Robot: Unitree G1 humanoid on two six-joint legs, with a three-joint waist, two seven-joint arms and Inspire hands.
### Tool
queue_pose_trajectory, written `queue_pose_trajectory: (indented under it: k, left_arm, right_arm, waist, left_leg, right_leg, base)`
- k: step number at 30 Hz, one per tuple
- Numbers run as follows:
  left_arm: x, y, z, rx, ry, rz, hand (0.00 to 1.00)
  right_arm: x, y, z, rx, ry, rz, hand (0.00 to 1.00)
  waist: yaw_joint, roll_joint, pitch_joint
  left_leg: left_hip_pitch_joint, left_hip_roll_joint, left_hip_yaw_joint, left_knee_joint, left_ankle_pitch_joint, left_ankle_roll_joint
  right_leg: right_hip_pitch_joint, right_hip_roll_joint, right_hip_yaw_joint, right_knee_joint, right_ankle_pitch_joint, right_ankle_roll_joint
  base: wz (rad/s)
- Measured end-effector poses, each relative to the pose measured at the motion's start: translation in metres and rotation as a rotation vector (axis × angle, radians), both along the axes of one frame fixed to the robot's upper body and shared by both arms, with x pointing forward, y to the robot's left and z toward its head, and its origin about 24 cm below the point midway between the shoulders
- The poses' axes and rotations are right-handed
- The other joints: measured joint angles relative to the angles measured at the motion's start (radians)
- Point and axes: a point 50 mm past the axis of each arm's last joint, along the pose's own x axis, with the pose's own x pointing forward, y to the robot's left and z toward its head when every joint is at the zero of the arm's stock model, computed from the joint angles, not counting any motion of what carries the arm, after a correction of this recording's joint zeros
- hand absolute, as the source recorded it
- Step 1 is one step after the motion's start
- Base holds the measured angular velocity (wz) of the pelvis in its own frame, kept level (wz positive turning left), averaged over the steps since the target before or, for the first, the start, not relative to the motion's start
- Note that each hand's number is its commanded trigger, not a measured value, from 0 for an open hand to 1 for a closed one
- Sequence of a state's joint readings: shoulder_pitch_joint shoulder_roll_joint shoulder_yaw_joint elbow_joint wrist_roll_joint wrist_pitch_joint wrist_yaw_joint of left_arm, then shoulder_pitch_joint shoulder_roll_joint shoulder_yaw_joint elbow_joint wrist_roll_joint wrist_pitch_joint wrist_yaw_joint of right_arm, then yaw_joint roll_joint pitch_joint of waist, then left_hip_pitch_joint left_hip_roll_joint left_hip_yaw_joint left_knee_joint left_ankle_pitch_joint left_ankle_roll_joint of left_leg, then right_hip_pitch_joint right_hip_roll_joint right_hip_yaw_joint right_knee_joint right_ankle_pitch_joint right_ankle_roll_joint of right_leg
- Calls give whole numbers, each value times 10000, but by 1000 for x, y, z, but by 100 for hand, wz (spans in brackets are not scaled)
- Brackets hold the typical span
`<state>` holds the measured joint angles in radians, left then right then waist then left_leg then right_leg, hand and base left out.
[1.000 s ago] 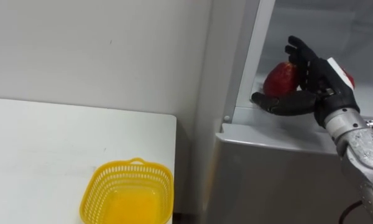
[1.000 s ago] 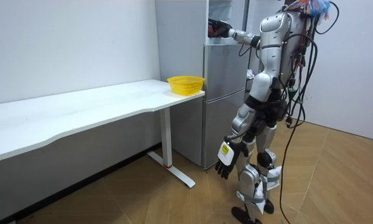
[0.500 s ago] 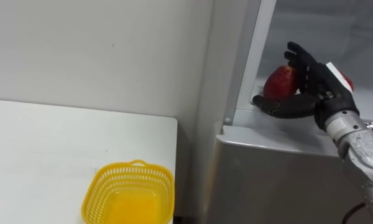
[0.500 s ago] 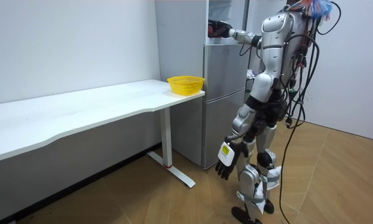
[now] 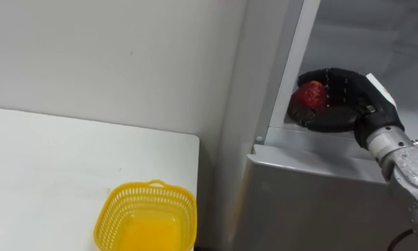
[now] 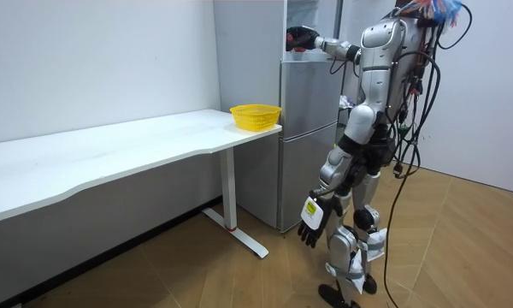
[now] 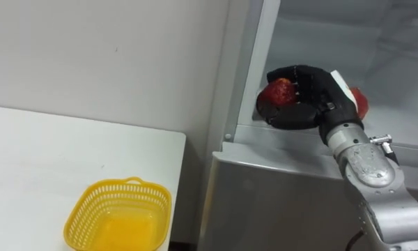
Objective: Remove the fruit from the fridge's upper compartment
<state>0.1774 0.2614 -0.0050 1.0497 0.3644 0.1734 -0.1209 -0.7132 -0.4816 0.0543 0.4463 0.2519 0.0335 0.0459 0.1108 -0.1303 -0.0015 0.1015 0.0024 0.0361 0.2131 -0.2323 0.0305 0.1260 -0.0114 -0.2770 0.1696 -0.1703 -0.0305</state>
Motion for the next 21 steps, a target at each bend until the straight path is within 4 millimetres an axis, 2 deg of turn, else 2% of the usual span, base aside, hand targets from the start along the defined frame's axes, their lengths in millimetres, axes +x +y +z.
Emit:
queue_pose_trajectory:
  k: [8, 19, 21]
  left_arm:
    - [5, 1, 1, 55, -91, -40, 0]
    - [3, 1, 1, 134, -33, -5, 0]
    - [3, 0, 0, 105, -39, -3, 0]
  right_arm:
    - [1, 2, 4, 143, -190, 122, 100]
    - [1, 2, 5, 144, -214, 111, 100]
    - [1, 2, 5, 163, -257, 24, 100]
  waist:
    - [2, 174, 118]
    - [9, 186, 64]
    - [47, 244, 26]
  left_leg:
    - [2, 10, -60, -31, -1, -3]
    - [4, 5, -48, -15, -1, -2]
    - [24, 7, 0, 19, -1, -2]
  right_leg:
    - [35, 10, 3, 4, 0, 0]
    - [27, 10, 16, 6, 1, -1]
    - [20, 10, 18, 7, 1, -1]
  base:
    - [1]
    - [0]
    - [-6]
